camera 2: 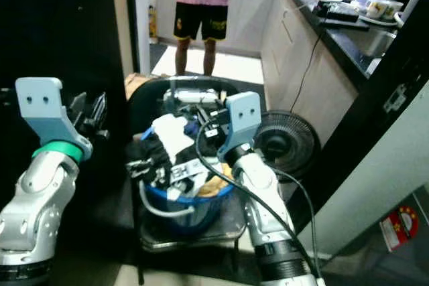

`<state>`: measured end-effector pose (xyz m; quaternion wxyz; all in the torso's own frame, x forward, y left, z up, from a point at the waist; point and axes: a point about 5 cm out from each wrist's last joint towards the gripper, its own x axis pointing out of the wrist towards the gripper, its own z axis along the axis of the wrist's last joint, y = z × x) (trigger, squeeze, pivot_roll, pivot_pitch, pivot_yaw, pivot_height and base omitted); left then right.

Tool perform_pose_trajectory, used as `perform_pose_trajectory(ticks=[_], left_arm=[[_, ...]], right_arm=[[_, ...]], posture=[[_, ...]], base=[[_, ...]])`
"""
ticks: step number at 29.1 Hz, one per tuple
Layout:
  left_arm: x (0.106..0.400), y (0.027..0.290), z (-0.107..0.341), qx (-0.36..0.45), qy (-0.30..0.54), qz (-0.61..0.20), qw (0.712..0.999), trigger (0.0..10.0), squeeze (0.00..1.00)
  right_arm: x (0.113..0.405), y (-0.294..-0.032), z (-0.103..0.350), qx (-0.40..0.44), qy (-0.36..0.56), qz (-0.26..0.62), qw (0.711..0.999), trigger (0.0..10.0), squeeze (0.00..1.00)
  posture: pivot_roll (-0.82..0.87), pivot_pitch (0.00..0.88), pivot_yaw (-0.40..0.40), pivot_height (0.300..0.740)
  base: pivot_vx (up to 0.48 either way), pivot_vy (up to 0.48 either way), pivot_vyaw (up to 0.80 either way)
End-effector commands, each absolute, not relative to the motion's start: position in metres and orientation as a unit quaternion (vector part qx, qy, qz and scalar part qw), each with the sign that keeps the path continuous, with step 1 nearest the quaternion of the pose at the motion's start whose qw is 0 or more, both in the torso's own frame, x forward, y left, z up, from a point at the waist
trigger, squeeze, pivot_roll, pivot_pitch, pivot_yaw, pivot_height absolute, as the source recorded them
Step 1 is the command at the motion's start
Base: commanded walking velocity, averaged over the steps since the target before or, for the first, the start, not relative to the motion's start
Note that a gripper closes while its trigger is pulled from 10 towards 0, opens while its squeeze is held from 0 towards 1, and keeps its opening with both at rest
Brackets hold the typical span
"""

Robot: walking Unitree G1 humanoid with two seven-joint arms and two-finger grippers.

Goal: Clothes washing

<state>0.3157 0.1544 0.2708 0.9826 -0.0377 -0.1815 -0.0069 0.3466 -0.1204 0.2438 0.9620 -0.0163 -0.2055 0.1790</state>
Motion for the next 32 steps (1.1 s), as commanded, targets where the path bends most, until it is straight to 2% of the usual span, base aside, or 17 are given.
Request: perform_pose_trajectory(ticks=[1,6,18,27,28,32], left_arm=[[0.317,0.153,0.264,-0.042,-0.171,-0.011,0.984,10.0,0.0],[0.317,0.154,0.263,-0.042,-0.167,-0.011,0.985,10.0,0.0],[0.32,0.152,0.258,-0.036,-0.151,-0.014,0.988,10.0,0.0],[0.328,0.151,0.243,-0.011,-0.13,-0.003,0.991,10.0,0.0],[0.33,0.15,0.23,0.015,-0.114,-0.002,0.993,10.0,0.0],[0.33,0.15,0.23,0.015,-0.114,-0.002,0.993,10.0,0.0]], right_arm=[[0.346,-0.122,0.243,-0.014,-0.204,0.175,0.963,10.0,0.0],[0.346,-0.122,0.243,-0.014,-0.203,0.175,0.963,10.0,0.0],[0.346,-0.122,0.241,-0.016,-0.199,0.174,0.964,10.0,0.0],[0.359,-0.134,0.21,-0.057,-0.119,0.125,0.983,10.0,0.0],[0.359,-0.137,0.198,-0.066,-0.097,0.119,0.986,10.0,0.0],[0.359,-0.137,0.198,-0.066,-0.097,0.119,0.986,10.0,0.0]], posture=[[0.01,0.061,-0.017,0.74],[0.01,0.059,-0.017,0.74],[0.01,0.058,-0.016,0.74],[0.01,0.053,-0.02,0.74],[0.0,0.053,-0.017,0.74],[0.0,0.053,-0.017,0.74]], base=[[0.36,0.0,0.0],[0.344,0.0,0.0],[0.0,0.0,0.0],[0.0,0.0,0.0],[0.0,0.0,0.0],[0.0,0.0,0.0]])
